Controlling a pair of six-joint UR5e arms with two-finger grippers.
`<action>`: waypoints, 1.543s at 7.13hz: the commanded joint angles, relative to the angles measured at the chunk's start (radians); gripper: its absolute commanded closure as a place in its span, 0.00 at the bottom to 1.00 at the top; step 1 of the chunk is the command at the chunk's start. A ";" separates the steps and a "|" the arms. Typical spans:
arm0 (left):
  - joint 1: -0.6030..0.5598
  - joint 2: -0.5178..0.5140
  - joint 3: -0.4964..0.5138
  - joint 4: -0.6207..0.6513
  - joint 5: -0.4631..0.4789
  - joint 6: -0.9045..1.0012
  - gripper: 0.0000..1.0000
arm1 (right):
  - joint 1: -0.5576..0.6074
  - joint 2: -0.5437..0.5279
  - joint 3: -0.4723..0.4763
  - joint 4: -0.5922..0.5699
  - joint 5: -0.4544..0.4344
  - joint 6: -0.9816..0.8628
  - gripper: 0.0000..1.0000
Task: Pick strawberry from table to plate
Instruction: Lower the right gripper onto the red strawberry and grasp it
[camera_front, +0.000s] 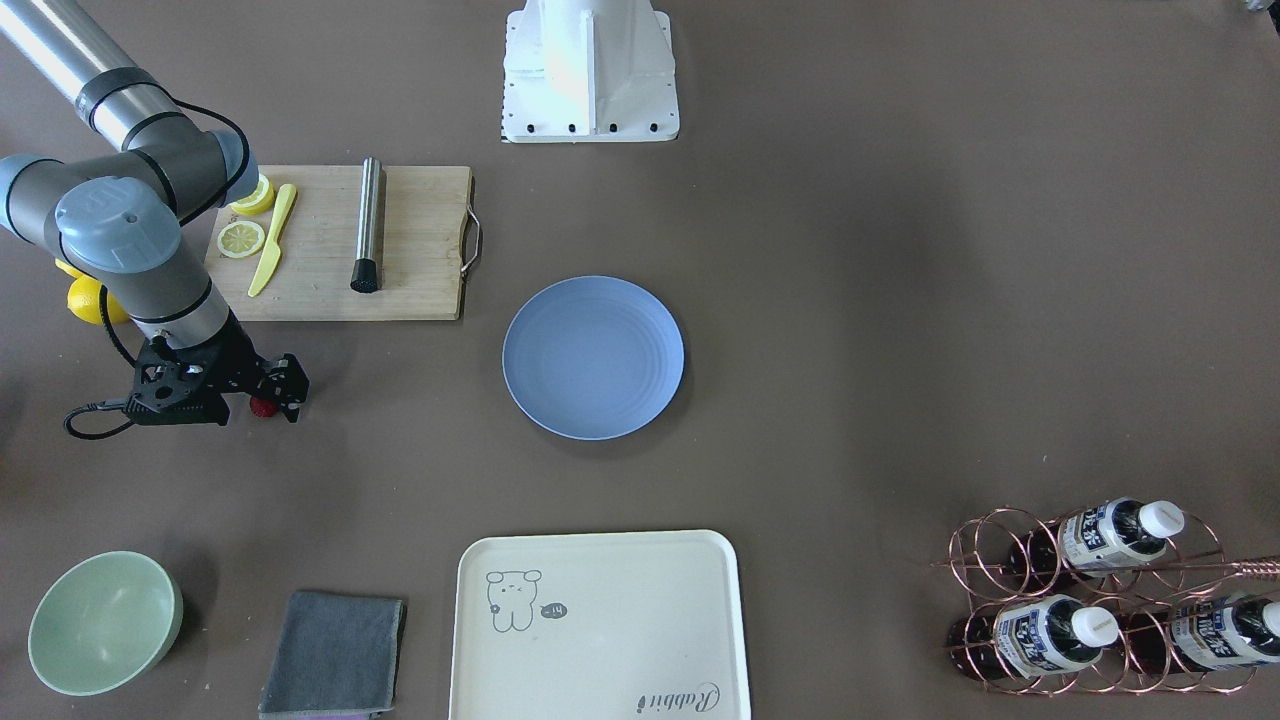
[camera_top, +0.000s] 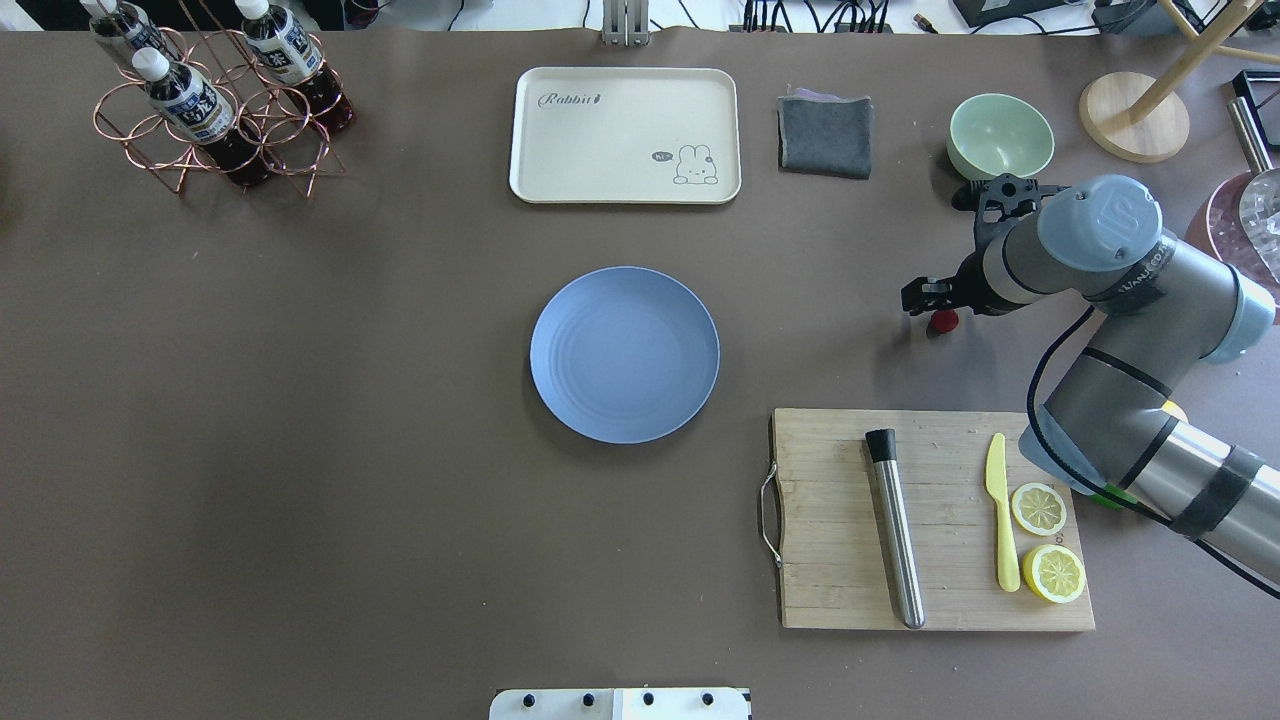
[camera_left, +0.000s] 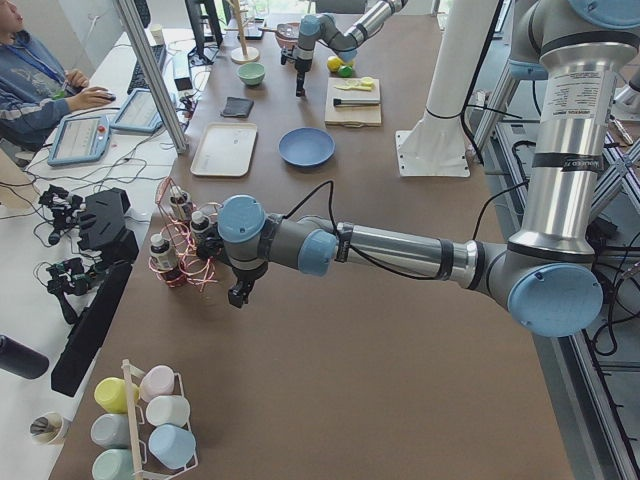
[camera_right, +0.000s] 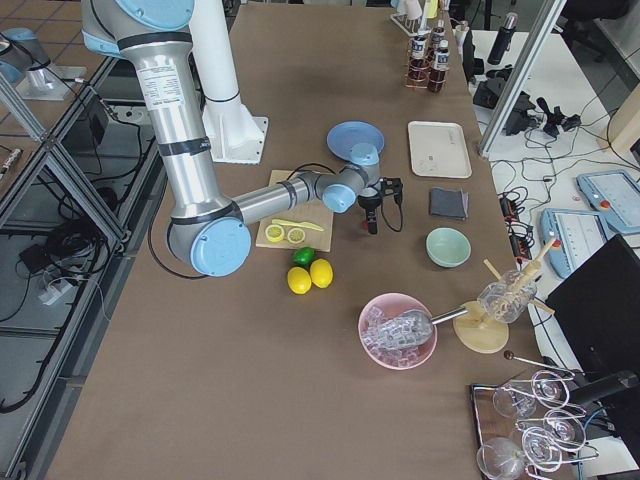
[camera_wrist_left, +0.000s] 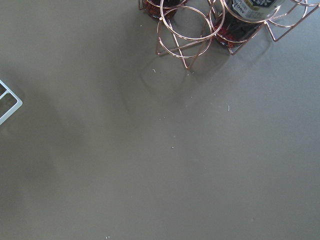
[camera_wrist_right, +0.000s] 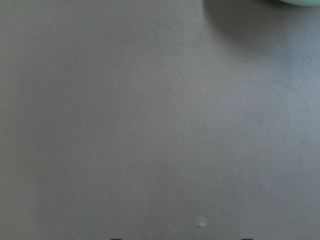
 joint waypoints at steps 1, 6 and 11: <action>0.000 -0.002 0.000 0.000 -0.002 0.000 0.02 | -0.006 -0.001 0.007 0.000 -0.004 0.017 0.25; 0.002 -0.005 -0.006 0.000 -0.002 -0.002 0.02 | -0.017 -0.024 0.023 0.002 -0.004 0.035 0.35; 0.002 -0.005 -0.004 0.000 -0.002 -0.002 0.02 | -0.020 -0.009 0.109 -0.012 0.004 0.058 1.00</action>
